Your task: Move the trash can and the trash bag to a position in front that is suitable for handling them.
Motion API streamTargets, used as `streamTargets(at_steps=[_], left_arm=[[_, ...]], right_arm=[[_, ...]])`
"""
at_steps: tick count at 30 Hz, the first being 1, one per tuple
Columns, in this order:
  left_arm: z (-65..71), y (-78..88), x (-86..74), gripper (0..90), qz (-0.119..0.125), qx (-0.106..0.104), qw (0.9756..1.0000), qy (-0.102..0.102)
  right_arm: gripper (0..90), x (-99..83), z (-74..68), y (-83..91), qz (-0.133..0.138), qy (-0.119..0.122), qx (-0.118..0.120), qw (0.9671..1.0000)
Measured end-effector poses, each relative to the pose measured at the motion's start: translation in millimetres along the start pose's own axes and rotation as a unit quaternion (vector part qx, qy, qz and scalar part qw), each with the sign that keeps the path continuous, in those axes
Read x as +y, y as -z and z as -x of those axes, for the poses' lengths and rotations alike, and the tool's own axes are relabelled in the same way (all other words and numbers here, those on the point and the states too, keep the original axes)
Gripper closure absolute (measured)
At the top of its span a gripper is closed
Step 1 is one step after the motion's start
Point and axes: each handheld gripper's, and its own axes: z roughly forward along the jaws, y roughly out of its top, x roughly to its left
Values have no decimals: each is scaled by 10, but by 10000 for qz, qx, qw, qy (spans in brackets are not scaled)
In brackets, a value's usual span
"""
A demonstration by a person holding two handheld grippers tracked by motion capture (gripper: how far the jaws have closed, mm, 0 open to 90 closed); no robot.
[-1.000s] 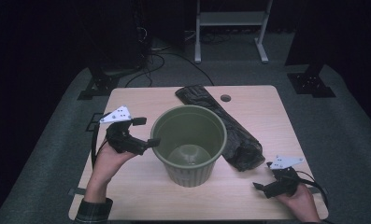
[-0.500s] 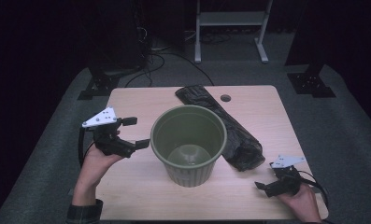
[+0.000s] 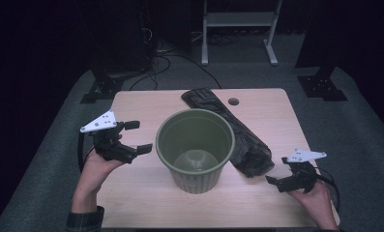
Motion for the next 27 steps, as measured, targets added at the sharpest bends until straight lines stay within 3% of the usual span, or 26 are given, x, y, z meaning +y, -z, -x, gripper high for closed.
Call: streamTargets(at_steps=[14, 27], left_arm=[[41, 24, 22, 0, -14, -62, 9999, -92], [50, 13, 19, 0, -44, -59, 9999, -122]], right_arm=[[13, 408, 21, -111, 198, 104, 65, 9997], [14, 636, 69, -429, 84, 134, 58, 9999]])
